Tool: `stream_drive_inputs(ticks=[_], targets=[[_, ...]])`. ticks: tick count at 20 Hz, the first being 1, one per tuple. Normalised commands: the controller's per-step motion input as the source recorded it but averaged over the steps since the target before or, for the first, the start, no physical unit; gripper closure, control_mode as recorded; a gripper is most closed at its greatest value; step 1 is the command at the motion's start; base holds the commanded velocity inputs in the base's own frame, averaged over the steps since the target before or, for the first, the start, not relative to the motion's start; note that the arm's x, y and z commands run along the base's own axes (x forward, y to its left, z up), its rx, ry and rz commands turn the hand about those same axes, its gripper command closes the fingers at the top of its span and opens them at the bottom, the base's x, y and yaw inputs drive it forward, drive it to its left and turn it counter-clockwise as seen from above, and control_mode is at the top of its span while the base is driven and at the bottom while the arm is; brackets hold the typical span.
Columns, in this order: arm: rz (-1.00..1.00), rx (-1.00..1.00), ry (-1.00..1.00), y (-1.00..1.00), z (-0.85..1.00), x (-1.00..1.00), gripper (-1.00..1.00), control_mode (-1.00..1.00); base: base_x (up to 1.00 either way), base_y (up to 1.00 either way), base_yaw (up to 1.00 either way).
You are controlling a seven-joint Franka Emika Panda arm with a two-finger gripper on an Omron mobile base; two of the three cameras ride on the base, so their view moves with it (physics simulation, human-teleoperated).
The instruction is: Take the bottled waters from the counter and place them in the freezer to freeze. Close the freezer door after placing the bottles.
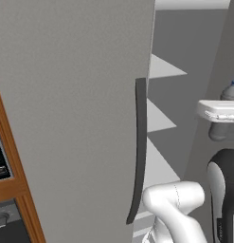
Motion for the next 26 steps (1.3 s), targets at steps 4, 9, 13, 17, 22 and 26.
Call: stream_drive_inputs(ticks=[4,9,13,17,22,26], targets=[[0.01,0.13,0.00,0.00,0.00,0.61,1.00,-1.00,0.00,0.00,0.00],[0.00,0.02,0.00,0.00,0.20,0.59,1.00,-1.00,0.00,0.00,0.00],[0.15,-0.01,0.00,-0.02,0.23,0.70,1.00,-1.00,0.00,0.00,0.00],[0.16,-0.03,0.00,-0.04,0.27,0.61,1.00,-1.00,0.00,0.00,0.00],[0.07,-0.02,0.00,0.00,0.08,0.57,1.00,-1.00,0.00,0.00,0.00],[-0.01,-0.11,-0.01,0.00,0.00,0.53,1.00,-1.00,0.00,0.00,0.00]])
